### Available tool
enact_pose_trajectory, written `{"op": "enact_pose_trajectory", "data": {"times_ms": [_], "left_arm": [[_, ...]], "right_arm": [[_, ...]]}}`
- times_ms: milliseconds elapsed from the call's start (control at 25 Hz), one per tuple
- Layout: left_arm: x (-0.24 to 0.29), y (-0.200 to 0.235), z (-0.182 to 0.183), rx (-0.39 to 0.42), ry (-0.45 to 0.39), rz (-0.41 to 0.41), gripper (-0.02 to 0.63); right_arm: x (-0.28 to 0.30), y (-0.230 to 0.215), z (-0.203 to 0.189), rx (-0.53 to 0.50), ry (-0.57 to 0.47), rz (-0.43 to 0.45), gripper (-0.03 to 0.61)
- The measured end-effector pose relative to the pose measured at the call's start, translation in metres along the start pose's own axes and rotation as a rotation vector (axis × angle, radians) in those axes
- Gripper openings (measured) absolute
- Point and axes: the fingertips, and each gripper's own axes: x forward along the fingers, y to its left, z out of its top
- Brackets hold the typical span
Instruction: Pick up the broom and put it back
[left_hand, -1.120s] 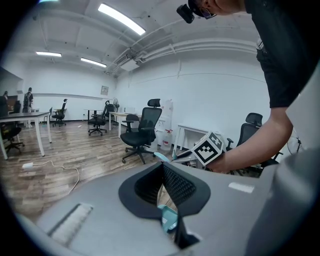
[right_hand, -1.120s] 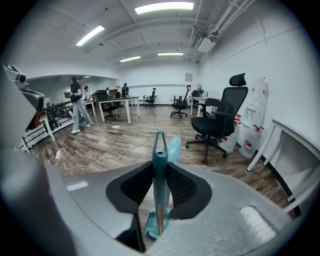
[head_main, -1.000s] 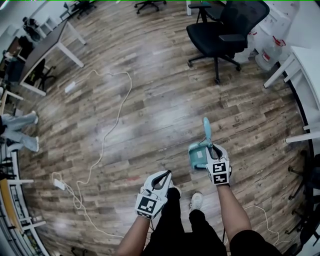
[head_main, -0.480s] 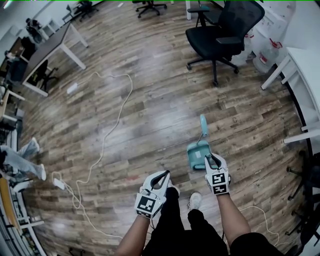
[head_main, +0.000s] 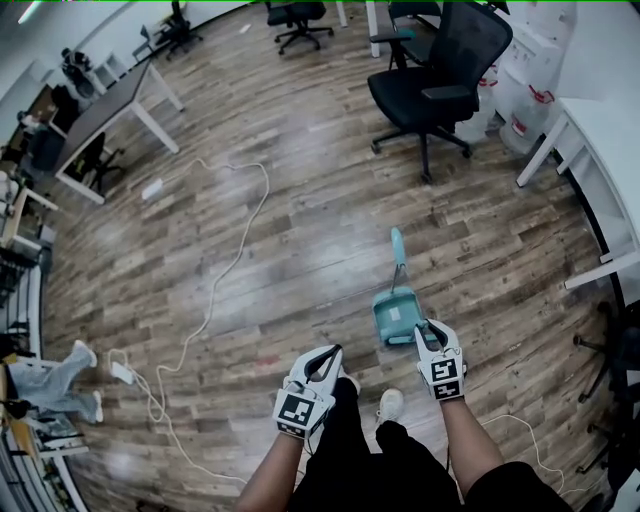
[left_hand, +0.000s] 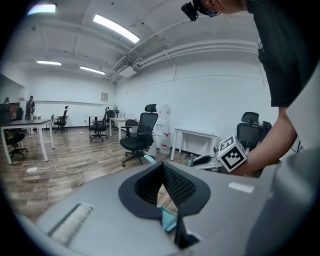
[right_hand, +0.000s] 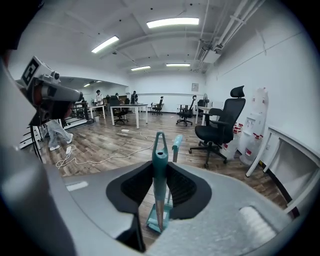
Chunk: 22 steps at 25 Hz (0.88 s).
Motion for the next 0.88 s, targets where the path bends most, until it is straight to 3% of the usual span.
{"op": "enact_pose_trajectory", "data": {"times_ms": [200, 480, 880], "left_arm": [[-0.009, -0.014, 0.011, 0.018, -0.008, 0.007, 0.02], [-0.016, -0.027, 0.029, 0.031, -0.043, 0.017, 0.02], [-0.034, -0.024, 0.064, 0.042, -0.131, 0.063, 0.02]], "right_arm": [[-0.032, 0.006, 0.015, -0.017, -0.051, 0.026, 0.089], [-0.071, 0.012, 0.066, -0.052, -0.172, 0.053, 0.089], [-0.128, 0.022, 0.167, -0.079, -0.368, 0.062, 0.087]]}}
